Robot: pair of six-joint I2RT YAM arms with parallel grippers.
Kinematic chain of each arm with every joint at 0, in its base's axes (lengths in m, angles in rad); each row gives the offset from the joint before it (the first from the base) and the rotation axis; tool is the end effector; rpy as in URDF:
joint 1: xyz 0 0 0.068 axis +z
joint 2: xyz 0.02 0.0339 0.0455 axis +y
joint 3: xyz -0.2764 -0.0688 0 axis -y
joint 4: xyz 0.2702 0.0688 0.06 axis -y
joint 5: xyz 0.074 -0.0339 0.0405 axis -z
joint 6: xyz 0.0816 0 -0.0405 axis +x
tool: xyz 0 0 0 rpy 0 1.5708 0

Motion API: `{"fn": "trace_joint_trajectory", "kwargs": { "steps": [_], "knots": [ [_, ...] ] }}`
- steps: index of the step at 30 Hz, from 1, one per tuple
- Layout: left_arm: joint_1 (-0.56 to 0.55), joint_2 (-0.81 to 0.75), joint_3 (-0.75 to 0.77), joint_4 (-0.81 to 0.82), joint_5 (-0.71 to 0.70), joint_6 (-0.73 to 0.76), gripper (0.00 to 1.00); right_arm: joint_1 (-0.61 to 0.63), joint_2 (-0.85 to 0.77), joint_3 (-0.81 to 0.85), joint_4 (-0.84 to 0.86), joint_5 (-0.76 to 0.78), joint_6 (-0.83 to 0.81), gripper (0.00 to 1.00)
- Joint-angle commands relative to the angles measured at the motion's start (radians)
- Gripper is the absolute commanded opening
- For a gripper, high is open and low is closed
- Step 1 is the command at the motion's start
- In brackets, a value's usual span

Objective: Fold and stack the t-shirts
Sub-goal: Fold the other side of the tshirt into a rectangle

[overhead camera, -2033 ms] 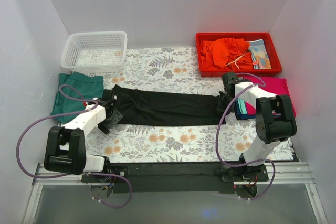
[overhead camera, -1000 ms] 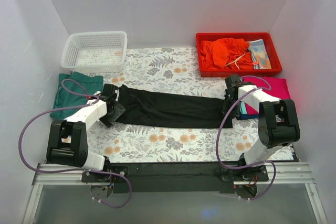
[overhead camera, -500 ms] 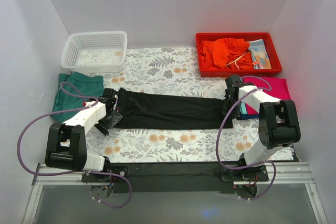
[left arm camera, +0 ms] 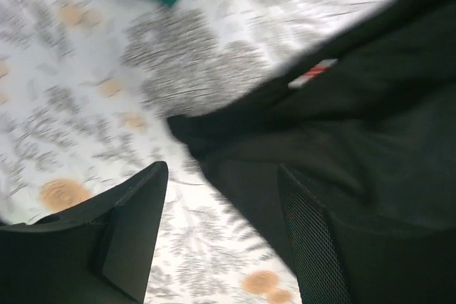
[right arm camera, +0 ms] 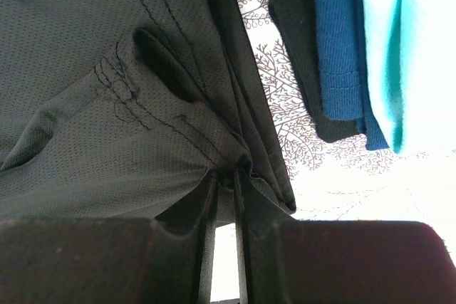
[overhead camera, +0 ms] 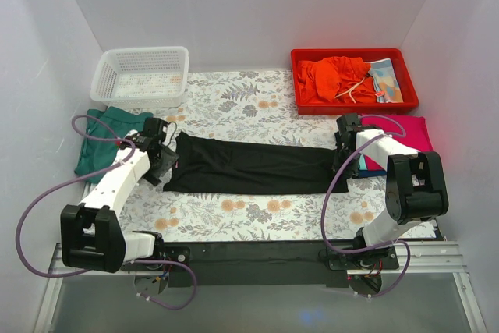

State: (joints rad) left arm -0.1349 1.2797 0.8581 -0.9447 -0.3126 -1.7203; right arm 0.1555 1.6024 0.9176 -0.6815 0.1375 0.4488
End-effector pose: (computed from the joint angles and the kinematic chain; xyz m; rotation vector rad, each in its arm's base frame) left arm 0.2437 -0.0078 0.1740 -2.0045 1.9125 0.0344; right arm 0.3054 0.0366 0.1137 0.4447 2.8699 -0.1022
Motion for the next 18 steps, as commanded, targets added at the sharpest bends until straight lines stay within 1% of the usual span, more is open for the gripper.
{"fn": "trace_joint_trajectory", "kwargs": {
  "steps": [1, 2, 4, 6, 9, 13, 15, 18],
  "knots": [
    [0.006, -0.034, 0.116, 0.184, 0.085, 0.088, 0.61, -0.013, 0.031, -0.059, -0.061, 0.067, -0.015, 0.18],
    [0.004, -0.014, 0.134, 0.222, 0.095, 0.096, 0.61, -0.011, 0.033, -0.059, -0.059, 0.062, -0.015, 0.18],
    [0.006, 0.073, 0.182, 0.256, 0.138, 0.123, 0.61, -0.013, 0.037, -0.059, -0.055, 0.057, -0.016, 0.18],
    [0.004, 0.153, 0.197, 0.317, 0.180, 0.155, 0.61, -0.011, 0.040, -0.059, -0.049, 0.048, -0.016, 0.17],
    [0.001, 0.213, 0.209, 0.411, 0.230, 0.178, 0.61, -0.011, 0.044, -0.057, -0.046, 0.042, -0.018, 0.17],
    [-0.002, 0.329, 0.242, 0.468, 0.263, 0.191, 0.61, -0.011, 0.051, -0.049, -0.041, 0.036, -0.019, 0.17],
    [-0.002, 0.358, 0.246, 0.498, 0.296, 0.200, 0.59, -0.011, 0.057, -0.042, -0.043, 0.033, -0.021, 0.16],
    [-0.003, 0.383, 0.239, 0.537, 0.311, 0.203, 0.53, -0.011, 0.063, -0.029, -0.043, 0.028, -0.022, 0.16]
  ]
}}
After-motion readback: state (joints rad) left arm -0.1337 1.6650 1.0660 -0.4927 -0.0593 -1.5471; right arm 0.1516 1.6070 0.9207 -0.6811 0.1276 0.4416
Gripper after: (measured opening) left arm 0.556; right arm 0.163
